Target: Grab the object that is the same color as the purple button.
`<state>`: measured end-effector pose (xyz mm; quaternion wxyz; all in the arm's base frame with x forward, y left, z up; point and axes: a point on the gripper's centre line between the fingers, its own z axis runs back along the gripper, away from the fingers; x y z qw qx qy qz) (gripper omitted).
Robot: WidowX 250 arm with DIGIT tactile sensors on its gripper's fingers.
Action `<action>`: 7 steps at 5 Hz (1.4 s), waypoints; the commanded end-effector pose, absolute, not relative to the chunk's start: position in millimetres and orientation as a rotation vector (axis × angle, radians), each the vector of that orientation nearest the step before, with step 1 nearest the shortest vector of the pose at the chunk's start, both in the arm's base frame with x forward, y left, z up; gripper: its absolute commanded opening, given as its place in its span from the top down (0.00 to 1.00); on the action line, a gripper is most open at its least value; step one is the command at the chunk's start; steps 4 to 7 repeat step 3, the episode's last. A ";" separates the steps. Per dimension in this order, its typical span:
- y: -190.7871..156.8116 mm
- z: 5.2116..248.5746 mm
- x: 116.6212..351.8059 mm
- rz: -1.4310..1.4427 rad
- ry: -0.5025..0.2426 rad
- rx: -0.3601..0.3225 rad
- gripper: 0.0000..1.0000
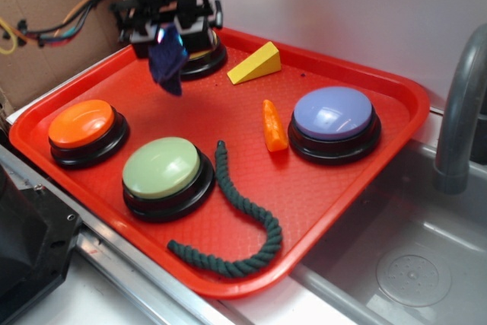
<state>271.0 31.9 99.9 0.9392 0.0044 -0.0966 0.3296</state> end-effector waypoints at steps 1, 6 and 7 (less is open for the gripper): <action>14.6 181.0 271.5 0.371 -0.223 -0.052 1.00; 16.6 185.5 271.1 0.267 -0.181 -0.047 1.00; 16.6 185.5 271.1 0.267 -0.181 -0.047 1.00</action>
